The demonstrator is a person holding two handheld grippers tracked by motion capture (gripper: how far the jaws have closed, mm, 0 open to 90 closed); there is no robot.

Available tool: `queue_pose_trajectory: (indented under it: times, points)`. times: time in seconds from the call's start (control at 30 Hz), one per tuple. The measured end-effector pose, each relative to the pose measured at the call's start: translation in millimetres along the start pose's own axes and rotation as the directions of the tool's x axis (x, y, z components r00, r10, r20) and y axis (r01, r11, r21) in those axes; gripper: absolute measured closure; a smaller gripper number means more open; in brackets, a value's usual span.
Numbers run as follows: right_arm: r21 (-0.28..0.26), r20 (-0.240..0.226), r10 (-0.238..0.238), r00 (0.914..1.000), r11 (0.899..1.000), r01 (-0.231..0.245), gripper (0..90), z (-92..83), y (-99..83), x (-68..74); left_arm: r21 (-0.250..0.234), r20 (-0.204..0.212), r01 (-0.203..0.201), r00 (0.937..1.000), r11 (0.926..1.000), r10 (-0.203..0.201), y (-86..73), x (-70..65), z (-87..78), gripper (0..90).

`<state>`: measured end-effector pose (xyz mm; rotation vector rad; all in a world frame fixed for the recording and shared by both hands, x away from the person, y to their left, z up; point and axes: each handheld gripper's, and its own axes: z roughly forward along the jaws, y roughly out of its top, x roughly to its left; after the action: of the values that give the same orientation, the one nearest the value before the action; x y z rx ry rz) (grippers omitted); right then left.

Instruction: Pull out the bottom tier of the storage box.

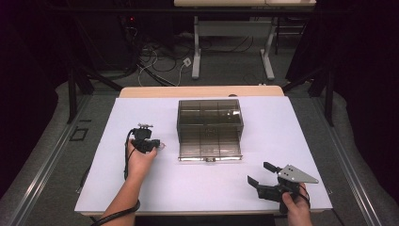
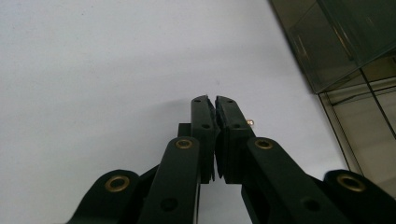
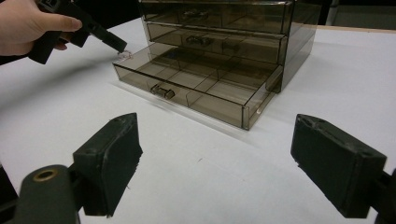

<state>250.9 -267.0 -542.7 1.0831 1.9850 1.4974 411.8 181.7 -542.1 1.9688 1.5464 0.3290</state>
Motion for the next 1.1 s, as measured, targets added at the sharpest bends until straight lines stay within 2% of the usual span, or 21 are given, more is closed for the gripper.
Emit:
queue_pose_trajectory:
  times: [0.5,0.53,0.83,1.1]
  points:
    - [0.002,0.001,0.005,1.0,1.0,-0.005,15.0,-0.4,0.0,-0.1,-0.034,0.022,-0.011,0.9997,0.9994,0.012,3.9,-5.3,-7.0,87.0]
    - [0.0,0.001,0.004,1.0,1.0,-0.004,15.0,-0.3,0.0,-0.2,-0.028,0.026,-0.02,0.9994,0.9994,0.021,4.4,-5.1,-7.9,87.0]
    - [-0.001,0.0,0.005,1.0,1.0,-0.005,15.0,-0.4,0.1,-0.1,-0.063,0.029,-0.02,0.9993,0.9978,0.022,4.7,-8.2,-13.0,87.1]
    - [-0.001,0.002,0.005,1.0,1.0,-0.005,15.0,-0.5,0.0,-0.1,-0.094,0.05,-0.009,0.9987,0.9955,0.013,4.9,-8.9,-20.1,87.0]
